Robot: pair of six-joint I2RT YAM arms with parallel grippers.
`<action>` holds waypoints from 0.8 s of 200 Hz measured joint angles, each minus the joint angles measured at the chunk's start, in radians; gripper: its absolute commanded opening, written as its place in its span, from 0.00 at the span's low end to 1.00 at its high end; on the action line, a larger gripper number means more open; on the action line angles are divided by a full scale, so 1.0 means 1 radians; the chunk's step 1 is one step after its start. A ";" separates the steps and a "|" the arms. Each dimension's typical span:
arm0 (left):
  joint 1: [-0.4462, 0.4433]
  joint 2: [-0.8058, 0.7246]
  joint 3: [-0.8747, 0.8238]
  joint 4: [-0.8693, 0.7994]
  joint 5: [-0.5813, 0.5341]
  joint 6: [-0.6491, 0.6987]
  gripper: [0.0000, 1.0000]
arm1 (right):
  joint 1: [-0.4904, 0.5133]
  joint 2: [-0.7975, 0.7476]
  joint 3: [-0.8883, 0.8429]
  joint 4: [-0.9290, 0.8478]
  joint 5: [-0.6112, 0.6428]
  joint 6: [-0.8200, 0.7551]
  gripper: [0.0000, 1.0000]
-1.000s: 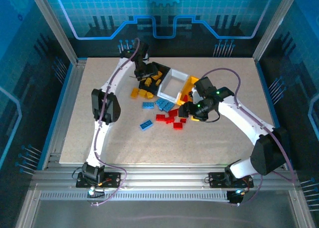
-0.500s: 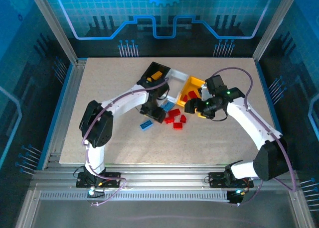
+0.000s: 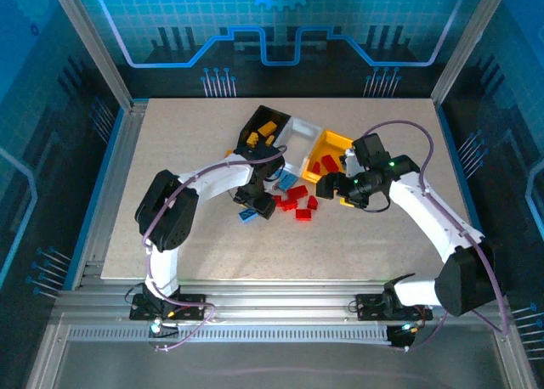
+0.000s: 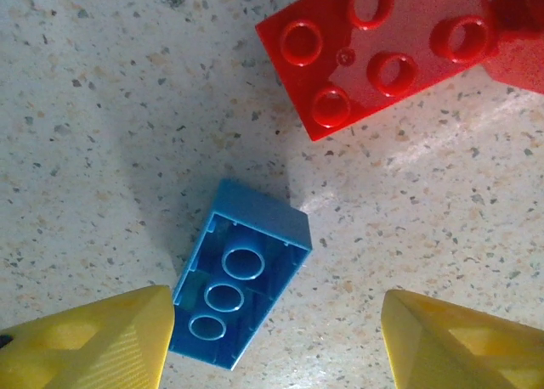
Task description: Sort the legos into containers by color
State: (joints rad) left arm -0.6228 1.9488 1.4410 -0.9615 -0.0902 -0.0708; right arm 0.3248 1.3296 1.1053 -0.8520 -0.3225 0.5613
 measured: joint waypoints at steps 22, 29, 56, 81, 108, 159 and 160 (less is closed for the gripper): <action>0.006 0.001 -0.019 0.021 -0.007 0.000 0.64 | 0.000 0.000 0.000 0.000 -0.001 0.007 0.81; 0.010 0.001 -0.027 0.026 -0.012 0.000 0.63 | 0.000 0.000 0.000 0.000 -0.001 0.008 0.81; 0.026 0.001 -0.068 0.045 -0.025 -0.001 0.59 | 0.000 0.000 0.000 0.001 -0.004 0.016 0.80; 0.037 0.003 -0.095 0.061 -0.034 -0.005 0.54 | 0.000 0.000 0.000 0.002 -0.010 0.021 0.79; 0.039 0.009 -0.102 0.076 -0.038 -0.008 0.46 | 0.000 0.000 0.000 0.008 -0.015 0.023 0.79; 0.039 0.023 -0.102 0.086 -0.037 -0.035 0.26 | 0.000 0.000 -0.001 0.008 -0.020 0.026 0.78; 0.039 0.023 -0.102 0.086 -0.037 -0.034 0.26 | 0.000 0.000 0.000 0.008 -0.020 0.026 0.78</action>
State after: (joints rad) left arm -0.5835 1.9717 1.3392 -0.8757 -0.1272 -0.1047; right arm 0.3248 1.3296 1.1049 -0.8436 -0.3424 0.5873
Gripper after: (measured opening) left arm 0.314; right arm 0.784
